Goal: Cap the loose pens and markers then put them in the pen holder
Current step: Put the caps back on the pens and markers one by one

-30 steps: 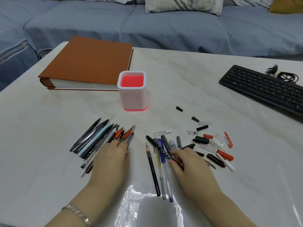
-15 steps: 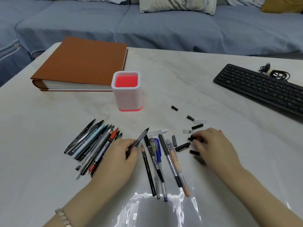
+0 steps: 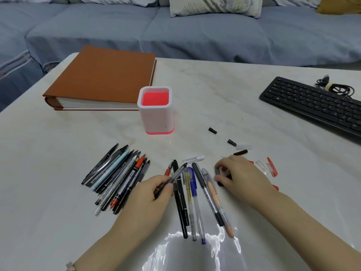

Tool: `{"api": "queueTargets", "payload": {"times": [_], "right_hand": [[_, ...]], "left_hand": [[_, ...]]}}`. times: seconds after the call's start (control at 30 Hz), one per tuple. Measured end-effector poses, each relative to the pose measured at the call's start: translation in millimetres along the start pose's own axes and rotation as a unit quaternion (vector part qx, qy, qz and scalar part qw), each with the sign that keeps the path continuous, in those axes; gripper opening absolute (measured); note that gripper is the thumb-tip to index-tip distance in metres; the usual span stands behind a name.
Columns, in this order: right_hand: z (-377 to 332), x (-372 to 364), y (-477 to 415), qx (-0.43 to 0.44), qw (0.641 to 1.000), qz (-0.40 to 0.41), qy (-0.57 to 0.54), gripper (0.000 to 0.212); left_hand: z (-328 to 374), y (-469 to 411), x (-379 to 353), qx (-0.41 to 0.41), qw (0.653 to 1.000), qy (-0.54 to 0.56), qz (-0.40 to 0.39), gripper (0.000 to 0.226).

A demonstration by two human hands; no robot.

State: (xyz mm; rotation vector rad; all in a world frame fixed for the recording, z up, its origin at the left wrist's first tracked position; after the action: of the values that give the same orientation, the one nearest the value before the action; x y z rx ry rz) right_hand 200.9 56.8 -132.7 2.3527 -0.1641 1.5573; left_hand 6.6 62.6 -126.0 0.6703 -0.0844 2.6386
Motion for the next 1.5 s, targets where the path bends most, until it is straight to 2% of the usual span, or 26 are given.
{"api": "queueTargets", "payload": {"times": [0.13, 0.27, 0.47, 0.57, 0.67, 0.77, 0.87, 1.0, 1.1, 1.37, 1.47, 1.5], "right_hand": [[20, 20, -2, -0.002, 0.998, 0.051, -0.029, 0.018], [44, 41, -19, -0.048, 0.993, 0.107, -0.034, 0.018], [36, 16, -39, -0.046, 0.998, 0.0, 0.032, 0.026], [34, 12, -39, -0.052, 0.997, 0.003, 0.053, 0.022], [28, 13, -32, -0.018, 0.998, 0.029, 0.06, 0.025], [30, 23, -16, -0.041, 0.993, 0.026, -0.106, 0.021], [27, 32, 4, -0.056, 0.954, -0.006, -0.295, 0.021], [18, 52, 28, -0.045, 0.905, -0.01, -0.424, 0.021], [11, 57, 38, -0.032, 0.894, -0.026, -0.446, 0.021], [-4, 53, 46, 0.014, 0.925, -0.066, -0.374, 0.025], [-5, 50, 48, 0.02, 0.926, -0.07, -0.372, 0.023], [-5, 49, 48, 0.019, 0.926, -0.068, -0.371, 0.025]], "left_hand": [[3, -3, -6, -0.005, 1.0, 0.002, -0.008, 0.027], [11, -9, -8, -0.012, 1.0, -0.009, -0.006, 0.031], [13, -14, -11, -0.028, 0.999, -0.003, -0.016, 0.028], [15, -15, -11, -0.033, 0.999, 0.007, -0.014, 0.03], [17, -14, -12, -0.04, 0.999, 0.006, -0.019, 0.028], [19, -13, -12, -0.041, 0.999, 0.017, -0.016, 0.027], [28, -12, -13, -0.05, 0.998, 0.044, -0.011, 0.028], [43, -9, -17, -0.066, 0.996, 0.059, -0.019, 0.033], [50, -8, -19, -0.095, 0.994, 0.036, -0.03, 0.035], [67, -5, -20, -0.167, 0.984, -0.028, -0.054, 0.034], [69, -5, -22, -0.195, 0.978, -0.056, -0.058, 0.017], [67, -6, -23, -0.199, 0.976, -0.062, -0.06, 0.019]]}}
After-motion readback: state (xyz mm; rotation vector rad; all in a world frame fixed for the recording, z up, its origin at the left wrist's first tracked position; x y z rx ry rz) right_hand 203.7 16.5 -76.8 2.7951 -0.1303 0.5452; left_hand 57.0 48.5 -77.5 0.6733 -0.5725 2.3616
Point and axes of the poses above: each hand's wrist, its own y-axis away from the middle knuckle, its own x-axis out of the back of the hand, z = x × y, the point moved 9 cm from there along -y, towards the middle knuckle, and after that the axes turned 13 degrees about -x, right-handed, at the moved point
